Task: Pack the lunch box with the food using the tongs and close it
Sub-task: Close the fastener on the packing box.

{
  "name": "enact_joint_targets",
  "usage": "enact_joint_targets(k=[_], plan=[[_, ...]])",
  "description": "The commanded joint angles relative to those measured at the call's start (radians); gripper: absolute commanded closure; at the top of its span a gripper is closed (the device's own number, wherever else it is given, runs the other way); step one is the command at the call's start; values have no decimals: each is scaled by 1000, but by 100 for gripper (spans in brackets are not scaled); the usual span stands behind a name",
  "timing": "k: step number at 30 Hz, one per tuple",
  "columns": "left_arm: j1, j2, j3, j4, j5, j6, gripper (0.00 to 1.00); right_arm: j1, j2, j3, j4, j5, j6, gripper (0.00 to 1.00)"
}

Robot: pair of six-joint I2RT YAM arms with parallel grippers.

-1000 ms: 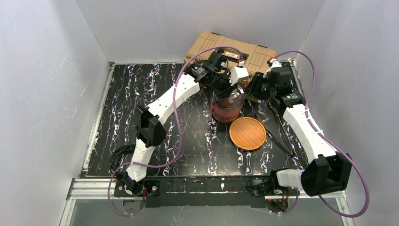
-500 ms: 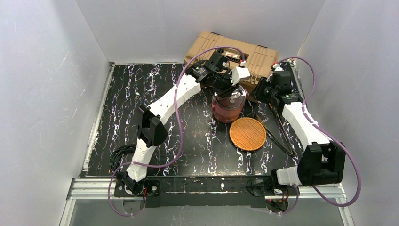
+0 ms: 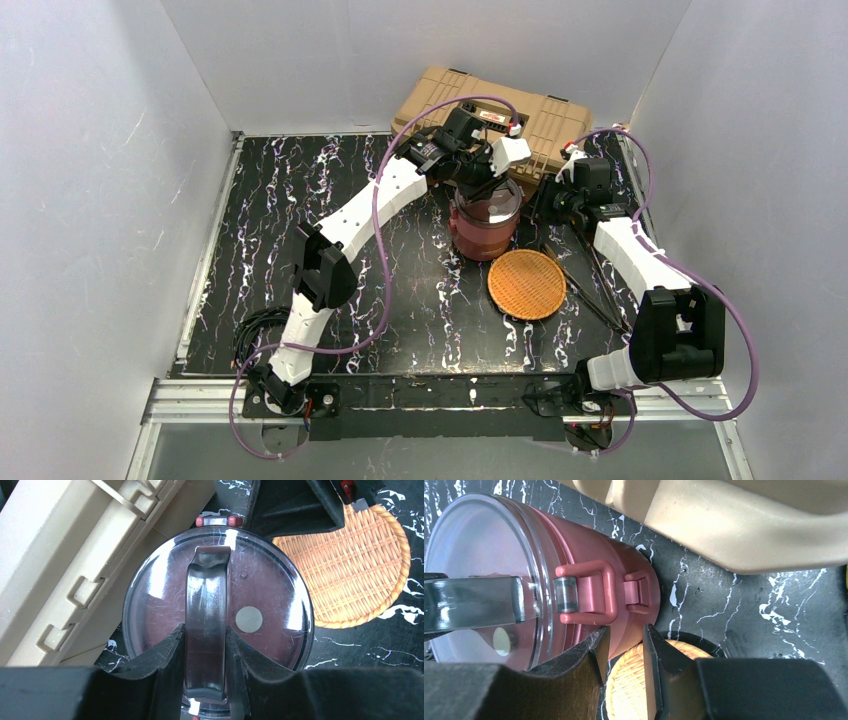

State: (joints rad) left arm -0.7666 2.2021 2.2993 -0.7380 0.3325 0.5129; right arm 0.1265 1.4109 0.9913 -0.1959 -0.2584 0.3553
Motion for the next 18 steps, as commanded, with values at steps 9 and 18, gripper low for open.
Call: enact_joint_targets(k=[9, 18], plan=[[-13, 49, -39, -100, 82, 28, 74, 4, 48, 95, 9, 144, -176, 52], [-2, 56, -19, -133, 103, 47, 75, 4, 94, 118, 89, 48, -297, 50]])
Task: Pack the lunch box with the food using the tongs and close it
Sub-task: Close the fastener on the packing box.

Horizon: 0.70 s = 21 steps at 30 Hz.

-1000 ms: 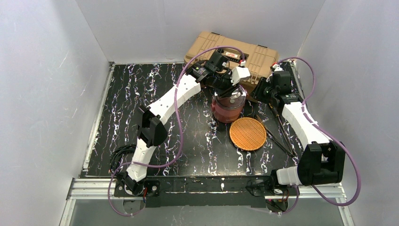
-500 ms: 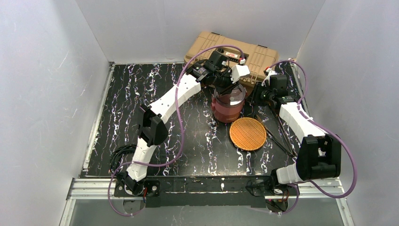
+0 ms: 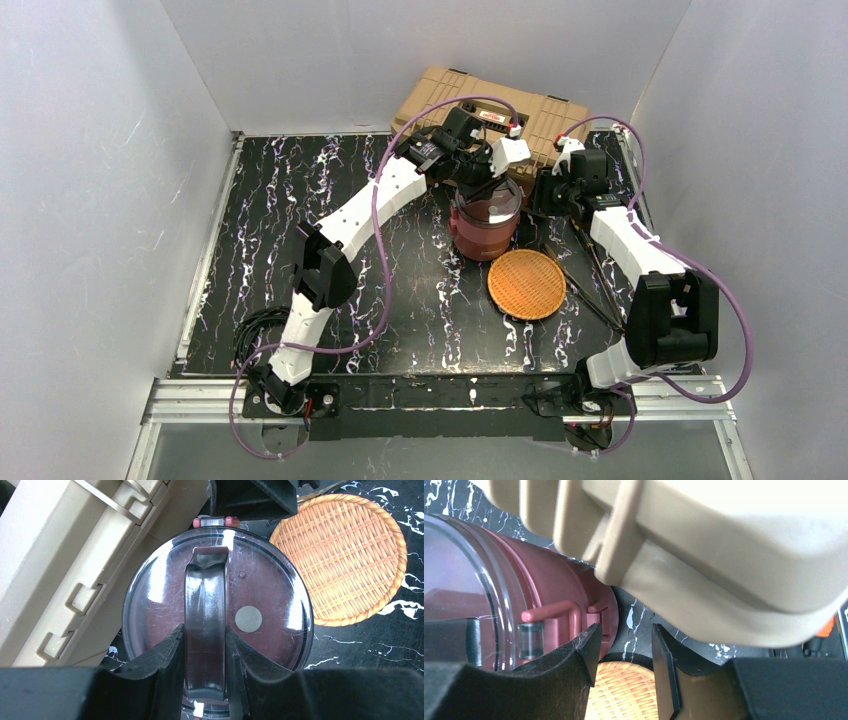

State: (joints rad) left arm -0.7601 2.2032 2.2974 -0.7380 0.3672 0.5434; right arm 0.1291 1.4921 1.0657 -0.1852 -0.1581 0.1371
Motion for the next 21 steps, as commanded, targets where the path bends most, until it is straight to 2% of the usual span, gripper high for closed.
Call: enact_joint_targets(k=[1, 11, 21], plan=[[-9, 57, -14, -136, 74, 18, 75, 1, 12, 37, 93, -67, -85, 50], [-6, 98, 40, -165, 84, 11, 76, 2, 12, 26, 135, -237, -117, 52], [-8, 133, 57, -178, 57, 7, 77, 39, 43, 43, 105, -271, -124, 54]])
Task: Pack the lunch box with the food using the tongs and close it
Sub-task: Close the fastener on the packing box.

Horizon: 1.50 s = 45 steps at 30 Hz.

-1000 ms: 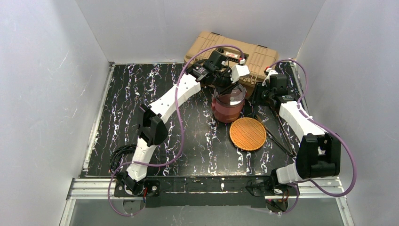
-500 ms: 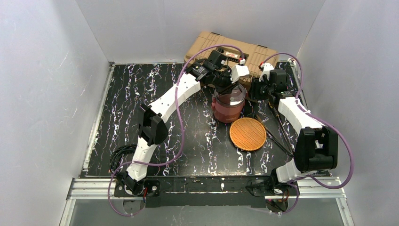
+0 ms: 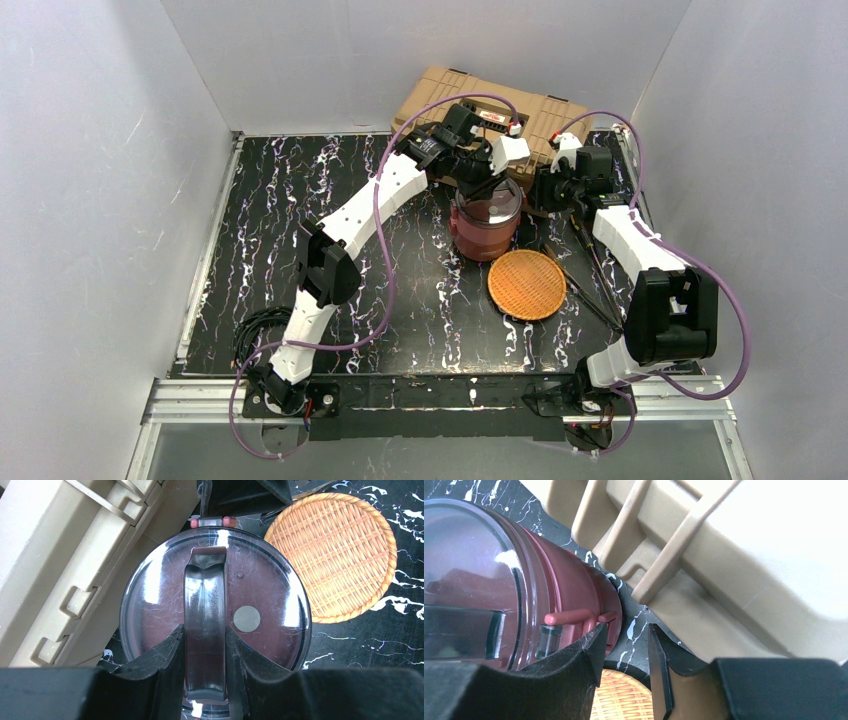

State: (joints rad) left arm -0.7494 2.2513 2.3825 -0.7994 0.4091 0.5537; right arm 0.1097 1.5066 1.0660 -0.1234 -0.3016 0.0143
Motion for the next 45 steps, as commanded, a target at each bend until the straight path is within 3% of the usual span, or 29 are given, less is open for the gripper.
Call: enact_joint_targets(k=[1, 7, 30, 45], plan=[[-21, 86, -29, -117, 5, -1, 78, 68, 32, 43, 38, -121, -2, 54], [-28, 87, -42, -117, -23, 2, 79, 108, 34, 36, 26, -76, 17, 55], [-55, 122, -49, -110, -48, 5, 81, 201, 70, 86, 14, -129, 72, 58], [-53, 140, -46, -104, -47, -4, 82, 220, 24, 69, 18, -232, 166, 73]])
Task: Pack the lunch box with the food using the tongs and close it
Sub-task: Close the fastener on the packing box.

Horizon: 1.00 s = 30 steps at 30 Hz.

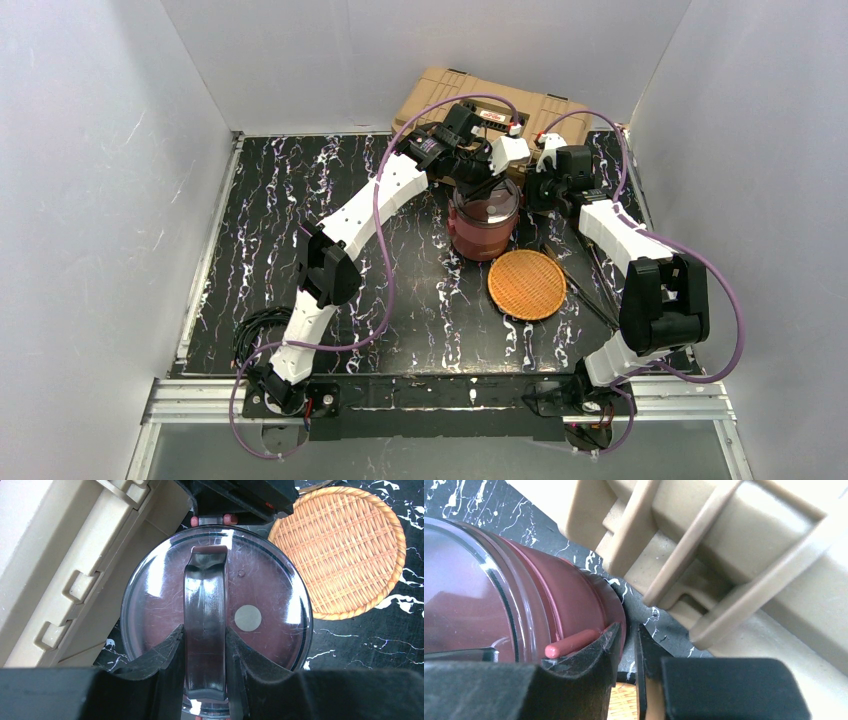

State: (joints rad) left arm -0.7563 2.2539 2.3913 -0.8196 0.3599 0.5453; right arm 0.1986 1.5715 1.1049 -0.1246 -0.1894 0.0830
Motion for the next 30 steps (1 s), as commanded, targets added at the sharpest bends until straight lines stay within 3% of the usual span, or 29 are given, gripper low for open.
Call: enact_joint_targets(k=[1, 12, 22, 30], plan=[[-47, 138, -55, -83, 2, 3, 82, 134, -42, 29, 22, -348, 101, 74], [-47, 149, -52, -82, 13, -6, 84, 189, -39, 41, 27, -324, 126, 82], [-47, 161, -55, -81, 24, -14, 88, 228, -34, 50, 49, -337, 164, 99], [-49, 168, -52, -79, 35, -24, 91, 249, -41, 49, 90, -381, 190, 99]])
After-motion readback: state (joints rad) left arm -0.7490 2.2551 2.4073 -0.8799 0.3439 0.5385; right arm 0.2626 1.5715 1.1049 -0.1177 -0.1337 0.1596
